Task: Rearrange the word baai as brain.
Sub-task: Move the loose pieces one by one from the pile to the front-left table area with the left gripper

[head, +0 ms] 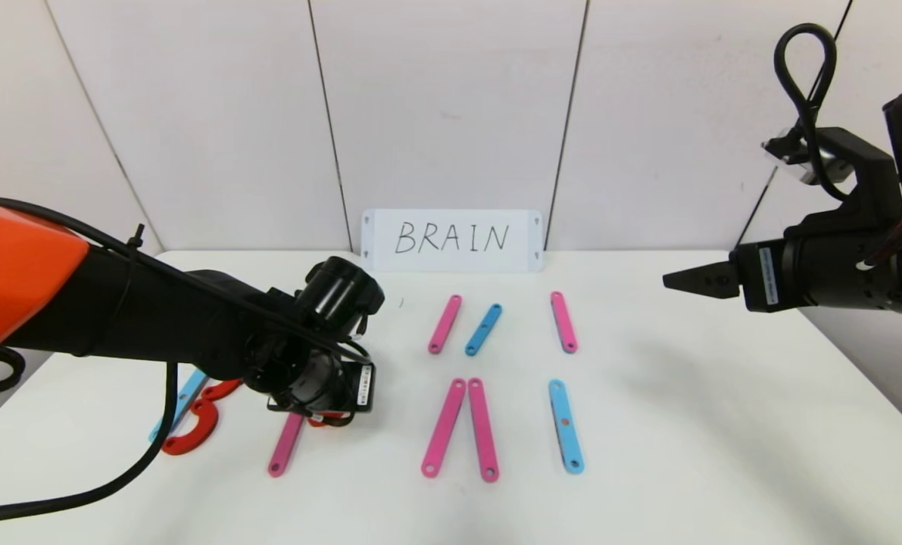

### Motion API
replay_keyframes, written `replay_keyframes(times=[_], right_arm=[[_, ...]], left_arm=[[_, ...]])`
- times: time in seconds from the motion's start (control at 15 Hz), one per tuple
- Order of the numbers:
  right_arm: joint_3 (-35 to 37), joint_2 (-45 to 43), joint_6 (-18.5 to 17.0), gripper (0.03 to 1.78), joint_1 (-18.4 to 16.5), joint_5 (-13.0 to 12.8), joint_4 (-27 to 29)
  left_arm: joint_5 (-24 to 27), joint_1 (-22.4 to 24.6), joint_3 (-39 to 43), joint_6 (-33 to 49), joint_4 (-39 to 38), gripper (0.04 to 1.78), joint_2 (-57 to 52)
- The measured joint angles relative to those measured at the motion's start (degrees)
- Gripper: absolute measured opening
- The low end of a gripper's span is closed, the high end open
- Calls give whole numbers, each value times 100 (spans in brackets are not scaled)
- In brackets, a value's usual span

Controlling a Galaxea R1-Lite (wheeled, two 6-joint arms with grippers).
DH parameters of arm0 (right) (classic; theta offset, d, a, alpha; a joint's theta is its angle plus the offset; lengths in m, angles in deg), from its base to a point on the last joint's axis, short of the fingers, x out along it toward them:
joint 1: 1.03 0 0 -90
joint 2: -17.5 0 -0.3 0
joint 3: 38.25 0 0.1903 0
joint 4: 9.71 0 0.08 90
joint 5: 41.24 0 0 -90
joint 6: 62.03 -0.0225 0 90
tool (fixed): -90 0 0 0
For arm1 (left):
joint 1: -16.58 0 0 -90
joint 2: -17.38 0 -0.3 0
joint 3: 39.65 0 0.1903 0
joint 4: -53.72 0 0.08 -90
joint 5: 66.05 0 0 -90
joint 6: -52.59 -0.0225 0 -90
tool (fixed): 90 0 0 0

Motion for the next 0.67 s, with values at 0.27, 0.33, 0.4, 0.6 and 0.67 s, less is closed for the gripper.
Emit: replay_keyframes(times=[0.27,0.33,0.4,0.6,0.67], right_arm=[[0,0,0,174,0,0,2],[0,0,2,174,0,0,2],[0,0,0,174,0,0,0],[0,0,0,174,0,2,0],[0,0,-2,174,0,0,2]], left_arm=[[-80,39,-28,104,-15,29,33],[-80,59,-39,112,-15,29,41],[-83,78,-44,112,-12,29,50],[-80,100,-46,129,-9,29,80],[-83,100,-46,157,-6,29,94]])
